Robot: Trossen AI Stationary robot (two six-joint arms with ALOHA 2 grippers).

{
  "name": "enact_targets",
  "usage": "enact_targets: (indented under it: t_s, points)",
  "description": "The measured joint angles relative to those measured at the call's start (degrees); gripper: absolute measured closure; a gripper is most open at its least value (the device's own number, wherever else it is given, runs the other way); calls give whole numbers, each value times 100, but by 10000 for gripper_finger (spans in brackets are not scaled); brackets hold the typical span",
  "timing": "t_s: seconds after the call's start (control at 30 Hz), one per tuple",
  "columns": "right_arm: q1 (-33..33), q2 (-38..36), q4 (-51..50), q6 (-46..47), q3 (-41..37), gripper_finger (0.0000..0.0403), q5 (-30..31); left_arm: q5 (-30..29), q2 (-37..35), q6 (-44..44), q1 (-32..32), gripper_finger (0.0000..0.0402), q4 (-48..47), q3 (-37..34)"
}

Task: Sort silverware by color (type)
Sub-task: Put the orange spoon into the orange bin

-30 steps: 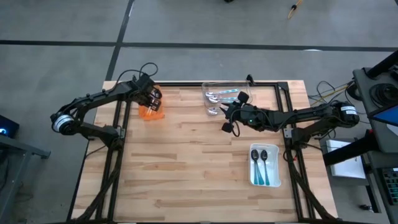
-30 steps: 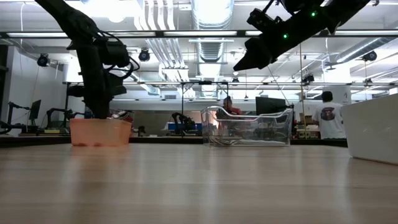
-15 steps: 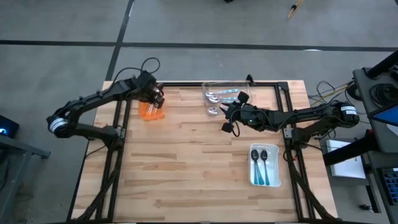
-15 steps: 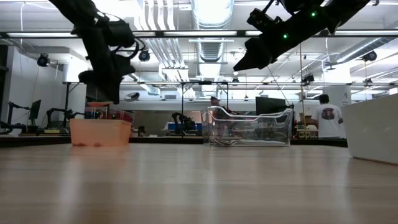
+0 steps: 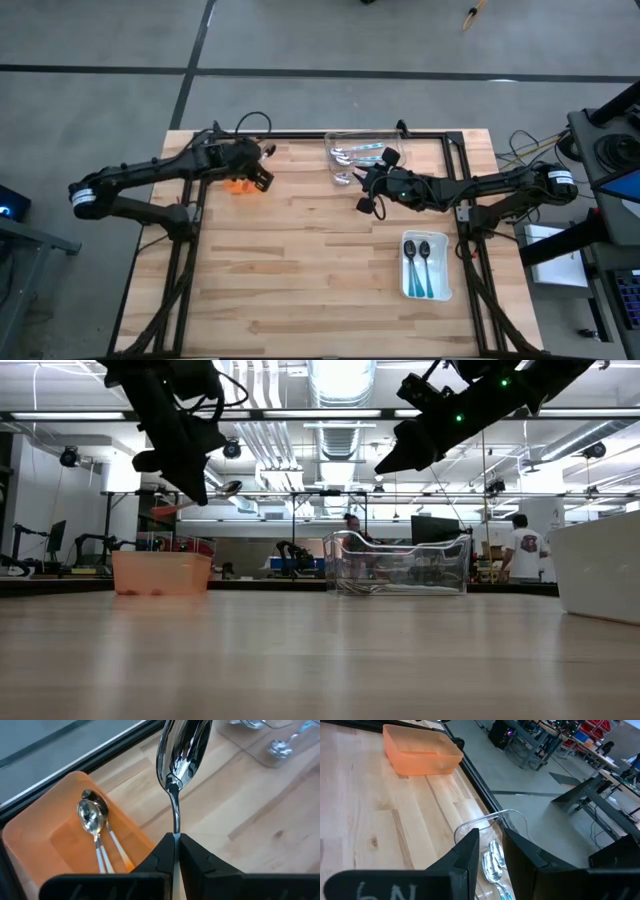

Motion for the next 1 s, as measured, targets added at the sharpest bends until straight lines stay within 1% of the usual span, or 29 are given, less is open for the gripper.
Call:
enact_targets:
  t_s: [0.1,0.3,0.37,0.6,0.73,0.83,0.9,1.0]
  points:
    - [0,0,2,2,0,326,-2,-128,-1,-93,-96,401,-3,0]
    - [0,0,0,-2,0,326,-2,-174,12,-143,0,401,69,0]
    - [0,0,0,-2,0,326,-3,-176,38,-73,52,401,275,35]
    - [0,0,2,-2,0,326,-2,-169,202,504,322,401,274,552]
    - [0,0,2,-2,0,326,-2,-171,283,798,715,401,86,802]
    - [0,0,0,-3,1,326,-2,-128,338,816,1134,401,-128,790]
    - [0,0,2,-4,0,326,-2,104,376,812,1441,401,-142,691]
    - [0,0,0,-4,2,326,-2,650,483,794,1821,401,-169,493]
